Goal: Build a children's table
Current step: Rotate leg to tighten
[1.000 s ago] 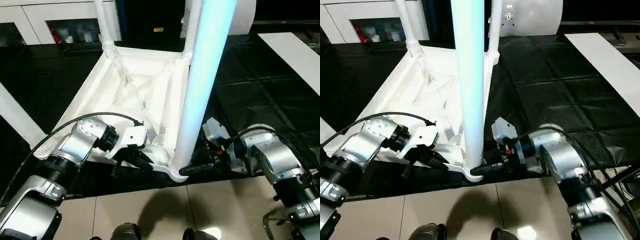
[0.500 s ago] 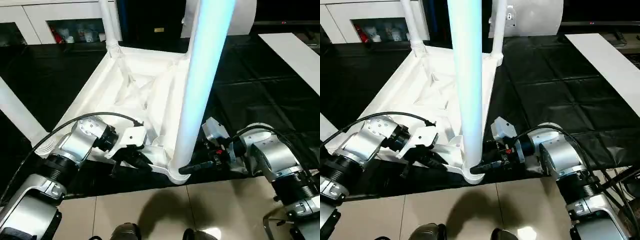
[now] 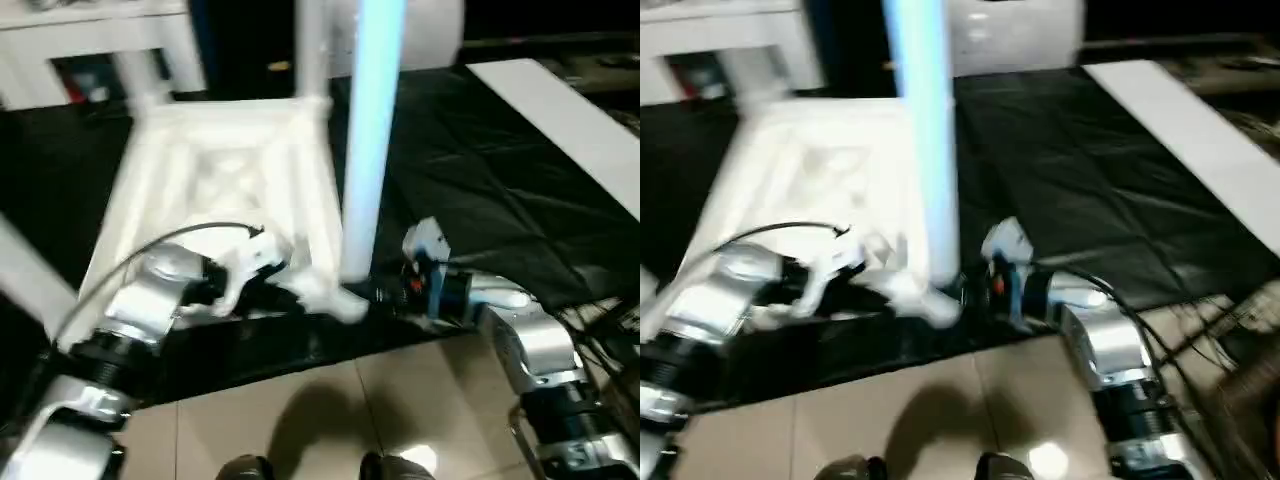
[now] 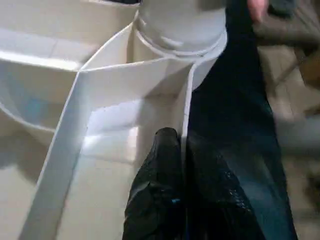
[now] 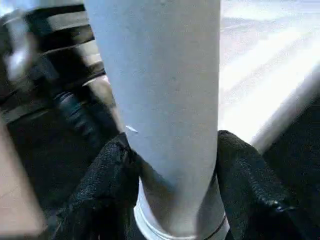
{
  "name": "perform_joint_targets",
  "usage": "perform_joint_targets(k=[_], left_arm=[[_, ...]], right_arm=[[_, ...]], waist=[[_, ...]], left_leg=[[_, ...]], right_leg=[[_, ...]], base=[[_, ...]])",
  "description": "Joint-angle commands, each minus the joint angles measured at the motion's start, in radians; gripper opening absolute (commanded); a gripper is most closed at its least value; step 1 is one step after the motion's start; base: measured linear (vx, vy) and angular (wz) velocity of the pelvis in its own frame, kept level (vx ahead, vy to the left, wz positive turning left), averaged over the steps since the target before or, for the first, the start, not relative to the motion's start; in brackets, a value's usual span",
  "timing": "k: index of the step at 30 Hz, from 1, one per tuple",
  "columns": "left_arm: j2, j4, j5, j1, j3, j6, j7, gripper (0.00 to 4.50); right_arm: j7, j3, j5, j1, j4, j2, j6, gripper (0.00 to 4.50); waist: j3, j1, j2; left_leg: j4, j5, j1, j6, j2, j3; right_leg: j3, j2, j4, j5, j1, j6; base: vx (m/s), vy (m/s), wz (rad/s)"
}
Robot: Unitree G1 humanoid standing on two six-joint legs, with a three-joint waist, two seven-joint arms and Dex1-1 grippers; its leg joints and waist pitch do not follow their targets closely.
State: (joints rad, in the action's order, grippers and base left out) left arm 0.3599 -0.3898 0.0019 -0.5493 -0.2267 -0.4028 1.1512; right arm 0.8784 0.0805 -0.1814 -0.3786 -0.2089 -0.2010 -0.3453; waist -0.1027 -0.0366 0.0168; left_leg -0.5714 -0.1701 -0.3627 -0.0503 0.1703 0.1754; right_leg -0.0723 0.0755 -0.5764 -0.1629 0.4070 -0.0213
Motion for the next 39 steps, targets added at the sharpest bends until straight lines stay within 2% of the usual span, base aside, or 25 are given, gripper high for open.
perform_joint_targets(k=[1,2,7,8,9,11,12,13,14,15,18,20,22,23,25,26,28,31,33,35,37,39], left_arm=[[-0.127,0.004,-0.024,-0.045,-0.019,-0.026,-0.131,0.0],[-0.152,-0.021,-0.018,-0.065,-0.011,-0.027,-0.176,0.0],[-0.195,-0.059,0.002,-0.099,0.007,-0.024,-0.268,0.0],[-0.227,-0.1,0.024,-0.14,0.017,-0.003,-0.334,0.0],[-0.233,-0.113,0.029,-0.152,0.017,0.007,-0.347,0.0],[-0.232,-0.12,0.038,-0.161,0.012,0.02,-0.351,0.0],[-0.229,-0.121,0.04,-0.161,0.011,0.023,-0.347,0.0],[-0.215,-0.12,0.046,-0.161,0.004,0.037,-0.329,0.0],[-0.201,-0.116,0.052,-0.156,-0.002,0.051,-0.309,0.0],[-0.174,-0.111,0.061,-0.146,-0.012,0.074,-0.271,0.0],[-0.128,-0.111,0.066,-0.126,-0.031,0.137,-0.201,0.0],[-0.112,-0.116,0.068,-0.122,-0.037,0.173,-0.18,0.0],[-0.069,-0.152,0.082,-0.124,-0.046,0.264,-0.138,0.0],[-0.049,-0.172,0.091,-0.128,-0.051,0.308,-0.118,0.0],[-0.018,-0.21,0.105,-0.139,-0.055,0.37,-0.099,0.0],[0.009,-0.24,0.101,-0.15,-0.051,0.424,-0.069,0.0],[0.022,-0.253,0.101,-0.155,-0.046,0.44,-0.063,0.0],[0.06,-0.296,0.108,-0.167,-0.035,0.503,-0.061,0.0],[0.069,-0.317,0.103,-0.173,-0.024,0.529,-0.072,0.0],[0.073,-0.328,0.086,-0.177,-0.008,0.544,-0.07,0.0],[0.082,-0.315,0.056,-0.169,0.013,0.559,-0.049,0.54],[0.094,-0.281,0.024,-0.147,0.029,0.556,-0.013,0.61]], right_arm=[[-0.047,0.15,-0.003,-0.025,-0.012,0.145,-0.052,1.96],[-0.105,0.147,0.013,-0.042,-0.036,0.181,-0.054,1.96],[-0.237,0.126,0.041,-0.078,-0.087,0.256,-0.065,1.96],[-0.431,0.072,0.07,-0.132,-0.174,0.346,-0.067,1.96],[-0.492,0.053,0.077,-0.149,-0.202,0.372,-0.065,1.96],[-0.509,0.048,0.08,-0.155,-0.211,0.39,-0.052,2.51],[-0.509,0.047,0.081,-0.153,-0.21,0.391,-0.048,2.65],[-0.508,0.044,0.083,-0.147,-0.202,0.395,-0.032,2.65],[-0.502,0.04,0.086,-0.137,-0.19,0.393,-0.02,2.7],[-0.497,0.03,0.091,-0.122,-0.17,0.382,-0.002,2.85],[-0.462,0.016,0.083,-0.093,-0.129,0.345,0.023,3.15],[-0.452,0.016,0.079,-0.079,-0.106,0.332,0.025,3.33],[-0.412,0.026,0.072,-0.03,-0.026,0.285,0.032,3.56],[-0.393,0.03,0.066,-0.006,0.013,0.262,0.033,3.61],[-0.368,0.025,0.059,0.036,0.077,0.227,0.031,3.73],[-0.326,0.013,0.04,0.078,0.142,0.19,0.028,3.84],[-0.307,0.008,0.033,0.1,0.176,0.167,0.026,3.92],[-0.24,-0.003,-0.005,0.17,0.286,0.097,0.0,4.27],[-0.222,-0.001,-0.019,0.2,0.331,0.067,-0.006,4.43],[-0.205,0.001,-0.04,0.221,0.366,0.047,-0.026,4.43],[-0.181,0.004,-0.07,0.256,0.422,0.022,-0.062,4.5],[-0.187,0.002,-0.074,0.28,0.452,0.014,-0.08,4.5]], waist=[[0.052,-0.004,-0.01],[0.054,0.0,-0.011],[0.054,0.004,-0.007],[0.057,0.007,-0.011],[0.058,0.012,-0.007],[0.062,0.012,-0.007],[0.062,0.01,-0.006],[0.067,0.01,-0.009],[0.069,0.01,-0.008],[0.074,0.01,-0.012],[0.085,0.009,-0.011],[0.084,0.005,-0.007],[0.086,-0.002,-0.007],[0.083,-0.006,-0.007],[0.082,-0.015,-0.007],[0.078,-0.021,-0.007],[0.077,-0.028,-0.003],[0.078,-0.029,-0.001],[0.078,-0.031,-0.006],[0.081,-0.03,-0.008],[0.083,-0.031,-0.013],[0.084,-0.033,-0.009]], left_leg=[[0.074,-0.339,0.011,0.016,0.045,-0.031],[0.074,-0.327,0.011,0.019,0.044,-0.031],[0.076,-0.337,0.017,0.025,0.043,-0.029],[0.076,-0.331,0.015,0.023,0.044,-0.028],[0.077,-0.338,0.016,0.008,0.04,-0.032],[0.078,-0.329,0.013,0.007,0.043,-0.033],[0.078,-0.324,0.014,0.015,0.046,-0.029],[0.078,-0.294,0.007,0.025,0.046,-0.028],[0.077,-0.273,0.004,0.031,0.046,-0.027],[0.073,-0.229,0.001,0.044,0.046,-0.023],[0.061,-0.122,-0.004,0.085,0.046,-0.016],[0.059,-0.079,-0.005,0.107,0.048,-0.014],[0.057,-0.079,0.0,0.108,0.05,-0.012],[0.058,-0.083,-0.003,0.108,0.05,-0.014],[0.062,-0.135,0.007,0.085,0.055,-0.012],[0.065,-0.158,0.006,0.073,0.054,-0.013],[0.069,-0.187,0.013,0.051,0.059,-0.015],[0.071,-0.219,0.01,0.03,0.059,-0.018],[0.07,-0.21,0.007,0.031,0.057,-0.018],[0.068,-0.201,0.005,0.033,0.055,-0.017],[0.065,-0.184,0.0,0.04,0.052,-0.017],[0.063,-0.168,0.0,0.046,0.055,-0.017]], right_leg=[[0.041,0.082,0.105,-0.637,-0.034,-0.098],[0.043,0.081,0.102,-0.617,-0.036,-0.099],[0.046,0.076,0.103,-0.585,-0.03,-0.102],[0.047,0.076,0.1,-0.572,-0.03,-0.108],[0.044,0.077,0.099,-0.582,-0.03,-0.109],[0.044,0.077,0.097,-0.555,-0.037,-0.107],[0.051,0.077,0.095,-0.508,-0.032,-0.115],[0.052,0.077,0.087,-0.444,-0.04,-0.129],[0.054,0.077,0.083,-0.406,-0.043,-0.139],[0.056,0.075,0.075,-0.323,-0.045,-0.156],[0.056,0.075,0.052,-0.147,-0.054,-0.214],[0.053,0.073,0.046,-0.085,-0.056,-0.243],[0.056,0.073,0.044,-0.077,-0.056,-0.247],[0.055,0.071,0.047,-0.084,-0.056,-0.241],[0.057,0.07,0.053,-0.15,-0.053,-0.218],[0.056,0.07,0.06,-0.199,-0.052,-0.202],[0.058,0.069,0.062,-0.235,-0.046,-0.188],[0.06,0.072,0.063,-0.264,-0.049,-0.178],[0.061,0.072,0.063,-0.26,-0.051,-0.172],[0.06,0.074,0.061,-0.257,-0.051,-0.174],[0.06,0.076,0.061,-0.262,-0.056,-0.174],[0.06,0.076,0.06,-0.243,-0.054,-0.18]], base=[[0.0,0.0,0.0],[0.0,0.0,0.0],[0.0,0.0,0.0],[0.0,0.0,0.0],[0.0,0.0,0.0],[0.0,0.0,0.0],[0.0,0.0,0.0],[0.0,0.0,0.0],[0.0,0.0,0.0],[0.0,0.0,0.0],[0.0,0.0,0.0],[0.0,0.0,0.0],[0.0,0.0,0.0],[0.0,0.0,0.0],[0.0,0.0,0.0],[0.0,0.0,0.0],[0.0,0.0,0.0],[0.0,0.0,0.0],[0.0,0.0,0.0],[0.0,0.0,0.0],[0.0,0.0,0.0],[0.0,0.0,0.0]])
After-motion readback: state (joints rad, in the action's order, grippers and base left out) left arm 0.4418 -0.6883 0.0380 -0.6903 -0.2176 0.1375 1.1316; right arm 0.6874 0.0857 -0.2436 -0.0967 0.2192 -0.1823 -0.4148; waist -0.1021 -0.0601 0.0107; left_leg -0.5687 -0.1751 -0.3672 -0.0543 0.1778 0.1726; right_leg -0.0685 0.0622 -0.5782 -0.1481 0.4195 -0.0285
